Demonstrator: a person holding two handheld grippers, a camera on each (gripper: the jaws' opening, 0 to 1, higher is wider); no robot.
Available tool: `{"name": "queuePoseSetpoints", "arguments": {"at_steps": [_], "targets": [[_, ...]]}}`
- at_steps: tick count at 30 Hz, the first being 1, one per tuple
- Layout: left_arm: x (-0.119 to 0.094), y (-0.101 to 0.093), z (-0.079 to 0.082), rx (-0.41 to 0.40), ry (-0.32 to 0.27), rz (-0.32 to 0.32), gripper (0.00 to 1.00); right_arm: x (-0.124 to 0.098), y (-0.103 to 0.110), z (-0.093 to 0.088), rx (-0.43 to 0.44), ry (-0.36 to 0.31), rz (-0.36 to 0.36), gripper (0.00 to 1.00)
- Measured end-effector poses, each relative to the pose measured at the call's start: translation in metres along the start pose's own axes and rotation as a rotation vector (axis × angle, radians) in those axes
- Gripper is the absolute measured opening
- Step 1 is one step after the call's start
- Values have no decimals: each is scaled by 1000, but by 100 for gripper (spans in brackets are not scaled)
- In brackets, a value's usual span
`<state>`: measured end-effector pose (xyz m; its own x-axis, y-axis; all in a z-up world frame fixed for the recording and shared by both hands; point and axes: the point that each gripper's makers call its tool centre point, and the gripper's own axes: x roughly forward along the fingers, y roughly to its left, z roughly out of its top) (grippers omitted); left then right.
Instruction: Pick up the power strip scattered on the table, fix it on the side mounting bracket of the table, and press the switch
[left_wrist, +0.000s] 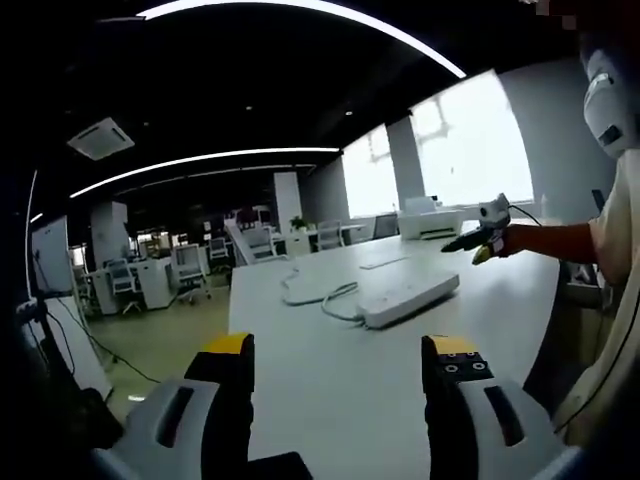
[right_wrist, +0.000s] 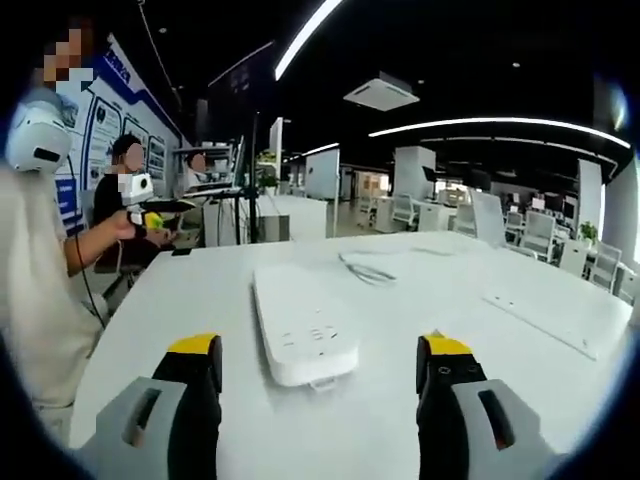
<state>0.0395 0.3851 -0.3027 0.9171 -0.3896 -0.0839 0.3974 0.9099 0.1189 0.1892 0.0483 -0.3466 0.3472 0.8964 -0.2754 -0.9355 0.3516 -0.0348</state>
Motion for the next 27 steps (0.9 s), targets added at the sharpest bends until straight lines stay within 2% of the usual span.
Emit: {"name": "queuePoseSetpoints", "arguments": {"at_steps": [8, 10, 13, 21, 27], "targets": [[0, -3, -5, -8, 17, -8, 72, 14, 6, -3, -10, 19, 47, 76], [-1, -2, -5, -9, 15, -8, 72, 15, -3, -6, -12, 23, 53, 76], [-2, -1, -6, -13, 15, -7, 72, 19, -3, -7, -14, 32, 69, 76], [-4, 1, -9, -22, 16, -10, 72, 35, 0, -16, -39, 89, 128, 77], [-7, 7, -13, -30, 18, -3, 71, 43, 1, -20, -40, 107, 155, 77]]}}
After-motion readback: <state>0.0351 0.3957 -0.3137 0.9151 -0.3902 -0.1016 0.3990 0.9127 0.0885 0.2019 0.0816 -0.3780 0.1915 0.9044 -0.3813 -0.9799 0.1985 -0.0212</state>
